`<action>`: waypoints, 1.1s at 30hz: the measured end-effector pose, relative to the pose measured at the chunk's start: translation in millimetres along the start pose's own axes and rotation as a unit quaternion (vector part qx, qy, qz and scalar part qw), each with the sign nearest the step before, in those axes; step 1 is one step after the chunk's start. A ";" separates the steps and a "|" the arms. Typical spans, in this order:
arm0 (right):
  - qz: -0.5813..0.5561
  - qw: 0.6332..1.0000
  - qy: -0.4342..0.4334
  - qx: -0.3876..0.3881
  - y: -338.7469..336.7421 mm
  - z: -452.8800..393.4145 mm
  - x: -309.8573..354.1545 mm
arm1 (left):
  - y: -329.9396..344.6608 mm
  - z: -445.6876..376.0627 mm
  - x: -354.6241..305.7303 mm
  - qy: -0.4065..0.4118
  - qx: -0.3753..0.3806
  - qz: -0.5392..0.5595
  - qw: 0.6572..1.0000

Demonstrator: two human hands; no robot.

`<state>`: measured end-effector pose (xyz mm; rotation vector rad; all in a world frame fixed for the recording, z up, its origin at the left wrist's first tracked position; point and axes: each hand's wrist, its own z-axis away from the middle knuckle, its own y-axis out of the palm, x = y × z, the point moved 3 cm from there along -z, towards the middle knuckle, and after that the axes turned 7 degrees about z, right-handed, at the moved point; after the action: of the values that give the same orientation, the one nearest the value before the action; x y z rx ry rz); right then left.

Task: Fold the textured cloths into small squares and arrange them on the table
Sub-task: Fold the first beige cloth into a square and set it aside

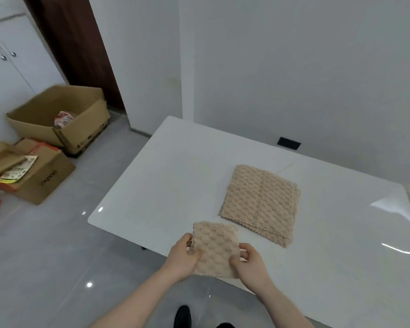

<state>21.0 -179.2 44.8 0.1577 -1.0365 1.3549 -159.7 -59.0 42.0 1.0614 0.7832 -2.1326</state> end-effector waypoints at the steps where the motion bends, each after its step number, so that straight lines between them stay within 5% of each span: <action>1: -0.003 1.000 -0.008 0.010 -0.5 5.3 7.5 | -5.2 2.3 -4.2 -0.002 -0.002 0.005 1.000; 13: -0.035 0.994 -0.056 0.089 1.9 -14.0 86.5 | -49.7 10.7 -40.4 0.000 -0.046 0.086 0.995; 20: -0.019 0.993 -0.093 0.065 37.3 -33.0 134.1 | -110.5 -13.6 -50.4 0.014 -0.118 0.076 0.990; 33: -0.046 0.997 -0.054 0.011 183.2 -82.0 239.7 | -286.3 -95.3 -43.6 0.011 -0.006 0.001 1.000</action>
<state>-123.4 96.1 77.9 0.2942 -1.0927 1.2854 -306.9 202.4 96.3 1.0801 0.8037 -2.1144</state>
